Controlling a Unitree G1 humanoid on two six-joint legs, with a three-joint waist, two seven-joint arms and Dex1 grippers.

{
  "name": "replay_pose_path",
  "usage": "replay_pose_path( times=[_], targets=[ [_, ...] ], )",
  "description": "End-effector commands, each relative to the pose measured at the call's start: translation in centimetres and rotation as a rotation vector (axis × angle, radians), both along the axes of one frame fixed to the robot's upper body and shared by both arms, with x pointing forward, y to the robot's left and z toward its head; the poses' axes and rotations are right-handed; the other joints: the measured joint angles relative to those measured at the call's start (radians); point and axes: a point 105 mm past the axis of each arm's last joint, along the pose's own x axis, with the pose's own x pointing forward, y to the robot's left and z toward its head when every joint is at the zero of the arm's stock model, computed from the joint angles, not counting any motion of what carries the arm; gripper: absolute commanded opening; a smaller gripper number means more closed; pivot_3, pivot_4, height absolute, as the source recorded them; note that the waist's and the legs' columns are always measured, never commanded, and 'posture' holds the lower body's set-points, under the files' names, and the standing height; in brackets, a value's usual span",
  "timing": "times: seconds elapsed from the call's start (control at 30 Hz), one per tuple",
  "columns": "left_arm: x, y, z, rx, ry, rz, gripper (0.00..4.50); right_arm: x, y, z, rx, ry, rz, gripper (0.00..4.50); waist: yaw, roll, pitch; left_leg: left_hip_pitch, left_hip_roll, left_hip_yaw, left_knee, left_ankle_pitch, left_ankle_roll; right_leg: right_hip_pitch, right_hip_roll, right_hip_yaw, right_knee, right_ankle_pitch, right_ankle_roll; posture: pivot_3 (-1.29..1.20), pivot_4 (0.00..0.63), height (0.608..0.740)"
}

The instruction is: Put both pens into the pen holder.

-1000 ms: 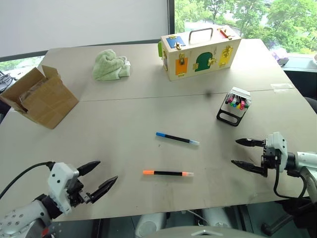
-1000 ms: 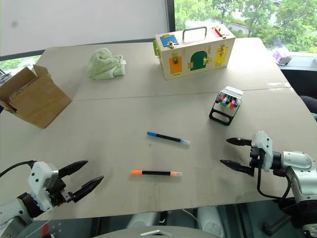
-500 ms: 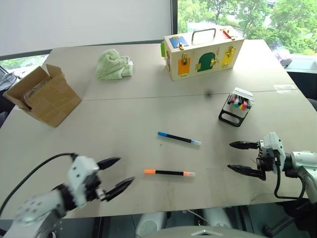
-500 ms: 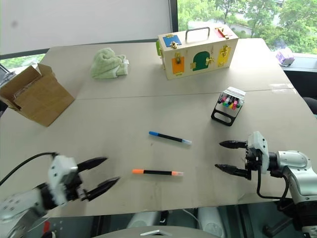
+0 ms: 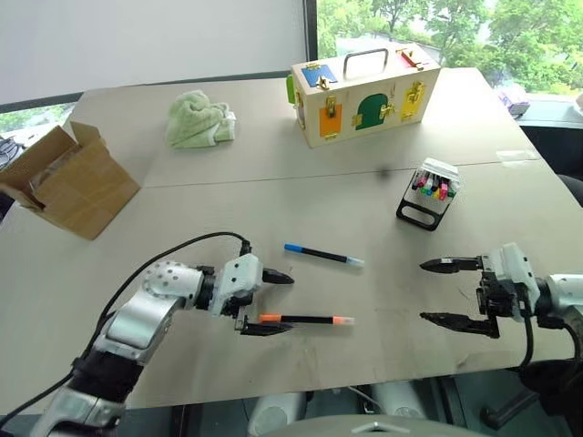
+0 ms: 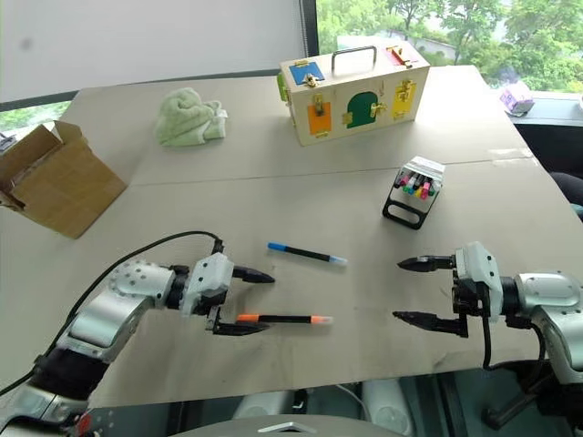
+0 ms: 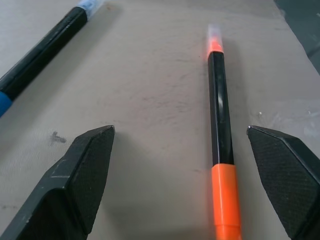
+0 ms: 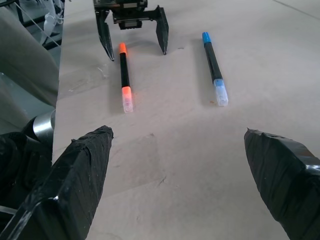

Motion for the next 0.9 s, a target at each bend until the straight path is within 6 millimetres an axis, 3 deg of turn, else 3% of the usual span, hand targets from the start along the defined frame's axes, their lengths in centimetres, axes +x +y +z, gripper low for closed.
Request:
replay_pose_path(
  times=[0.03,0.07,0.1,0.13,0.33,0.4,0.67,0.77,0.9],
  targets=[
    [0.3,0.0,-0.4,0.007,0.021,-0.038,4.41,-0.6,0.2,0.6,-0.007,-0.023,0.013,4.5,-0.001,0.0,0.0,0.0,0.0,0.0,0.0,0.0,0.001,0.0,0.0,0.0,0.0,0.0,0.0,0.0,0.15,0.74],
    [0.3,0.0,-0.5,0.009,0.024,-0.051,4.41,-0.8,0.3,0.6,-0.005,-0.024,0.022,4.5,-0.001,0.0,0.0,0.0,0.0,0.0,0.0,0.0,0.001,0.0,0.0,0.0,0.0,0.0,0.0,0.0,0.15,0.74],
    [0.2,0.0,-0.5,0.015,0.027,-0.065,3.9,-0.9,0.6,0.8,0.003,-0.025,0.035,4.5,-0.001,0.0,0.0,0.0,0.0,0.0,0.001,0.0,0.001,0.0,0.0,0.0,0.001,0.0,0.0,0.0,0.15,0.74],
    [0.1,0.1,-0.6,0.019,0.029,-0.076,3.65,-1.0,0.8,1.0,0.014,-0.027,0.046,4.5,-0.002,0.0,0.0,0.0,0.0,0.0,0.001,0.0,0.001,0.0,0.0,0.0,0.001,0.0,0.0,0.0,0.15,0.74],
    [-0.7,0.4,-1.1,0.036,0.047,-0.099,0.58,-1.2,1.3,2.2,0.04,-0.027,0.113,4.5,-0.014,0.0,0.0,0.001,0.0,0.0,0.001,0.0,0.001,0.0,0.0,0.0,0.001,0.0,0.0,0.0,0.15,0.74],
    [-0.8,0.4,-1.2,0.038,0.044,-0.094,0.09,-1.1,1.2,2.1,0.03,-0.022,0.121,4.5,-0.011,0.0,0.0,0.0,0.0,0.0,0.001,0.0,0.001,0.0,0.0,0.0,0.001,0.0,0.0,0.0,0.15,0.74],
    [-0.5,0.4,-0.3,-0.033,0.007,0.01,0.09,0.0,1.7,2.3,0.089,-0.015,0.098,4.5,-0.013,0.0,0.0,0.001,0.0,0.0,0.001,0.0,0.001,0.0,0.0,0.0,0.001,0.0,0.0,0.0,0.15,0.74],
    [0.0,-0.1,3.1,-0.255,0.107,0.128,0.09,2.1,1.2,2.7,0.276,0.127,-0.111,4.5,-0.011,-0.001,0.0,0.0,0.001,-0.001,0.001,0.0,0.001,0.0,0.0,0.0,0.002,0.0,0.0,0.0,0.15,0.74],
    [0.3,-0.5,6.5,-0.466,0.193,0.209,0.09,2.7,2.2,2.8,0.385,0.267,-0.193,4.5,-0.009,-0.001,0.001,-0.001,0.0,-0.002,0.002,0.0,0.001,-0.001,0.0,-0.001,0.002,0.0,0.0,0.0,0.15,0.74]
  ],
)
